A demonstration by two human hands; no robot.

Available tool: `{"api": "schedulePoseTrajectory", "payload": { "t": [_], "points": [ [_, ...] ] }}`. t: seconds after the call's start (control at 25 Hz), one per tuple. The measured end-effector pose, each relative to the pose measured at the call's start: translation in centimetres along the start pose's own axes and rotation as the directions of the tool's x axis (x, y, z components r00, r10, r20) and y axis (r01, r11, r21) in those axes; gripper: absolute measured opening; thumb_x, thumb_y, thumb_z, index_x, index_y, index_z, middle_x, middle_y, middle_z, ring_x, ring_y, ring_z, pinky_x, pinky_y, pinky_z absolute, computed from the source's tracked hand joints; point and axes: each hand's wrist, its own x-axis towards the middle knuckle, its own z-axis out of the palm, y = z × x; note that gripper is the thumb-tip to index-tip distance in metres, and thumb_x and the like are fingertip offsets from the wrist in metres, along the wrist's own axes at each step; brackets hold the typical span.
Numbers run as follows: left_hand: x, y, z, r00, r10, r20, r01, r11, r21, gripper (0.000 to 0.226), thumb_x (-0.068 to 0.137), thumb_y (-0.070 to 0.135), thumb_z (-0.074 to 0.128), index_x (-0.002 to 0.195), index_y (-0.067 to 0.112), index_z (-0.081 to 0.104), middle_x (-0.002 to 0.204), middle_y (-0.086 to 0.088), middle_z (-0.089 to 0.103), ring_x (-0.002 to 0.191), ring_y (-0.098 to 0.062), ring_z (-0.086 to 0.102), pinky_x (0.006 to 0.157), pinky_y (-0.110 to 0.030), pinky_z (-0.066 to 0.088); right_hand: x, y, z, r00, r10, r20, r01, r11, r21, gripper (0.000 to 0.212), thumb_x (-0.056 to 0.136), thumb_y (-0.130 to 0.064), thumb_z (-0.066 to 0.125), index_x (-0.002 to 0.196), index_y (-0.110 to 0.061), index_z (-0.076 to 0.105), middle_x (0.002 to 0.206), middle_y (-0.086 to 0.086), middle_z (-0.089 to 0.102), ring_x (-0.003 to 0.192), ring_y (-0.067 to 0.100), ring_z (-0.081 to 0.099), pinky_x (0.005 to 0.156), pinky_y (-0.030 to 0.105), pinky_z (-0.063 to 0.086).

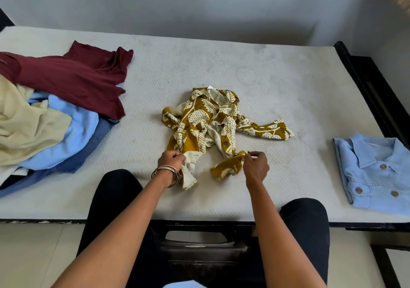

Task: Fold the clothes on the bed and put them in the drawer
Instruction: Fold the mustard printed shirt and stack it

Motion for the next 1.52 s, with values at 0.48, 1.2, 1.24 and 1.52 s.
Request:
{"api": "schedulePoseTrajectory", "payload": {
  "t": [0.48, 1.2, 1.24, 1.52],
  "points": [
    [0.6, 0.3, 1.4, 0.937, -0.289, 0.196, 0.348, 0.82, -0.455, 0.008, 0.083, 0.001, 0.068, 0.078, 0.0, 0.062, 0.084, -0.017, 0.064, 0.072, -0.027, 0.062, 0.085, -0.05, 0.053, 0.3, 0.9, 2.0, 0.97, -0.112, 0.215, 0.184, 0.918, -0.351, 0.045, 0.093, -0.033, 0.065, 0.135, -0.019, 0.055, 0.121, 0.012, 0.066, 0.112, 0.034, 0.06, 0.082, 0.036, 0.046],
    [-1.4, 0.1, 3.2, 0.946, -0.275, 0.174, 0.318, 0.894, -0.315, 0.012, 0.078, 0.008, 0.076, 0.088, 0.005, 0.069, 0.087, -0.012, 0.07, 0.075, -0.023, 0.066, 0.075, -0.033, 0.054, -1.5, 4.9, 0.1, 0.992, 0.017, -0.123, -0.05, 0.96, -0.274, 0.017, 0.092, -0.004, 0.059, 0.105, 0.003, 0.065, 0.109, 0.023, 0.065, 0.101, 0.038, 0.06, 0.081, 0.038, 0.048],
    [-1.8, -0.2, 3.3, 0.945, -0.287, 0.158, 0.322, 0.899, -0.298, 0.008, 0.079, 0.008, 0.075, 0.083, 0.007, 0.068, 0.082, -0.01, 0.068, 0.07, -0.021, 0.064, 0.072, -0.03, 0.053, -1.8, 5.6, 0.1, 0.992, 0.05, -0.12, -0.086, 0.944, -0.32, 0.015, 0.091, -0.006, 0.061, 0.103, 0.002, 0.066, 0.108, 0.022, 0.066, 0.101, 0.038, 0.06, 0.081, 0.038, 0.048],
    [-2.5, -1.2, 5.6, 0.942, -0.288, 0.174, 0.322, 0.919, -0.226, 0.008, 0.081, 0.004, 0.071, 0.078, 0.008, 0.065, 0.08, -0.008, 0.066, 0.073, -0.021, 0.062, 0.07, -0.029, 0.05, -2.9, 6.0, 0.6, 1.0, -0.005, -0.019, -0.002, 0.932, -0.363, 0.012, 0.092, -0.014, 0.064, 0.088, -0.003, 0.068, 0.087, 0.013, 0.067, 0.077, 0.025, 0.058, 0.066, 0.032, 0.043]
  ]
}}
